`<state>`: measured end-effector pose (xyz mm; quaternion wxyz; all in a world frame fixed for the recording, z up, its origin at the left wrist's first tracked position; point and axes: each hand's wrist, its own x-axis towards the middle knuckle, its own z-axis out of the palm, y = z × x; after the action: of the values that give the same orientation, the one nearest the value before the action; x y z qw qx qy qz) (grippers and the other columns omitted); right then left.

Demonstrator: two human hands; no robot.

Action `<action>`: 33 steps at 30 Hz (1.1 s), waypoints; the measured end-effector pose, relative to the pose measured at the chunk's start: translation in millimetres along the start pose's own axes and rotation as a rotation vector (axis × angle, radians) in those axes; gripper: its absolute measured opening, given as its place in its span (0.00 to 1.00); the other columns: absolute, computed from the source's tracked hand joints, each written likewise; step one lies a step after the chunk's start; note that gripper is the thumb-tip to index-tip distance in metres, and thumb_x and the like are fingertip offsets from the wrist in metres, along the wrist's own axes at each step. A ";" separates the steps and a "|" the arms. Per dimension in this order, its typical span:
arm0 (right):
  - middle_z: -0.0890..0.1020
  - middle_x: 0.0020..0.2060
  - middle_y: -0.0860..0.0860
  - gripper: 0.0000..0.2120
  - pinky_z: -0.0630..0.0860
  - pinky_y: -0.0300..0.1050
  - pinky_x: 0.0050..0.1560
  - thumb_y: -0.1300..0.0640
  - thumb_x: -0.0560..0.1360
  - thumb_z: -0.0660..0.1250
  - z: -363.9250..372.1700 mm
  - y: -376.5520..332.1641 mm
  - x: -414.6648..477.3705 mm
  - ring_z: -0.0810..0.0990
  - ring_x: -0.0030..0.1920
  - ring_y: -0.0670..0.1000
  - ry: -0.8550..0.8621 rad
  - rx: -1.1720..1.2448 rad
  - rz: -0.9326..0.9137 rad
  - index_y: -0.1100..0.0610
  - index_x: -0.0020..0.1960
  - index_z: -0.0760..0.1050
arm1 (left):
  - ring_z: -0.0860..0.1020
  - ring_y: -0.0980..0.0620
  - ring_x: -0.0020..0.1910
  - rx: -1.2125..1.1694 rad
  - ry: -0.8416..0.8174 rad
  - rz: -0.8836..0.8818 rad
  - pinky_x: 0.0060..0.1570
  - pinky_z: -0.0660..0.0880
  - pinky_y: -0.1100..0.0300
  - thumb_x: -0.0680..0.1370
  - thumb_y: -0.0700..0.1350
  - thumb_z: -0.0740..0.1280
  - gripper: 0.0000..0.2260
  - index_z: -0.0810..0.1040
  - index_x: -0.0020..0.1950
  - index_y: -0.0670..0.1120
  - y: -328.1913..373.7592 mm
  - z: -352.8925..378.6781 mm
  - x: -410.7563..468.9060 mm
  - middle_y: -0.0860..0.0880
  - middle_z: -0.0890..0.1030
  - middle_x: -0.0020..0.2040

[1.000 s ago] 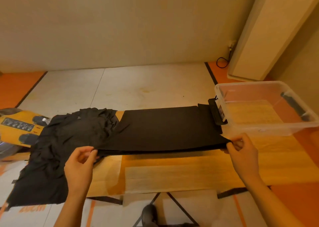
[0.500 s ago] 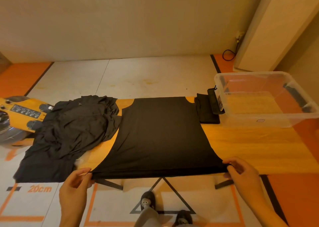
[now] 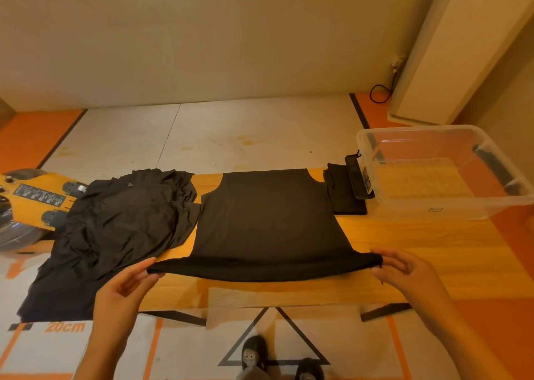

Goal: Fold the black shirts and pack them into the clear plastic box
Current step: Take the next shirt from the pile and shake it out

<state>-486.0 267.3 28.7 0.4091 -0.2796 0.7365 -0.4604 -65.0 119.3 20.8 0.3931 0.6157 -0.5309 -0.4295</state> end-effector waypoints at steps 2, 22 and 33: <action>0.80 0.48 0.44 0.20 0.74 0.30 0.37 0.68 0.71 0.71 1.6 -8.6 7.6 0.79 0.48 0.40 -0.006 -0.010 0.015 0.47 0.55 0.76 | 0.82 0.47 0.47 0.030 0.026 0.021 0.46 0.76 0.58 0.76 0.36 0.69 0.11 0.82 0.57 0.44 0.9 1.6 13.2 0.47 0.85 0.42; 0.79 0.53 0.46 0.07 0.68 0.34 0.50 0.60 0.80 0.61 36.0 -40.1 70.1 0.75 0.56 0.40 0.126 -0.031 -0.169 0.54 0.54 0.77 | 0.78 0.50 0.54 0.163 -0.014 0.156 0.54 0.73 0.59 0.82 0.40 0.61 0.09 0.79 0.57 0.46 9.2 3.1 97.2 0.51 0.81 0.52; 0.78 0.40 0.54 0.08 0.75 0.37 0.32 0.61 0.82 0.54 35.3 -49.1 54.7 0.81 0.40 0.48 0.055 0.001 -0.111 0.54 0.48 0.71 | 0.76 0.60 0.40 0.214 -0.047 0.272 0.36 0.73 0.71 0.83 0.38 0.56 0.11 0.72 0.48 0.52 22.5 3.4 80.5 0.51 0.75 0.41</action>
<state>-481.7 187.7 45.8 0.3626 -0.3069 0.7307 -0.4903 -69.9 36.5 31.9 0.3672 0.5661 -0.6613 -0.3276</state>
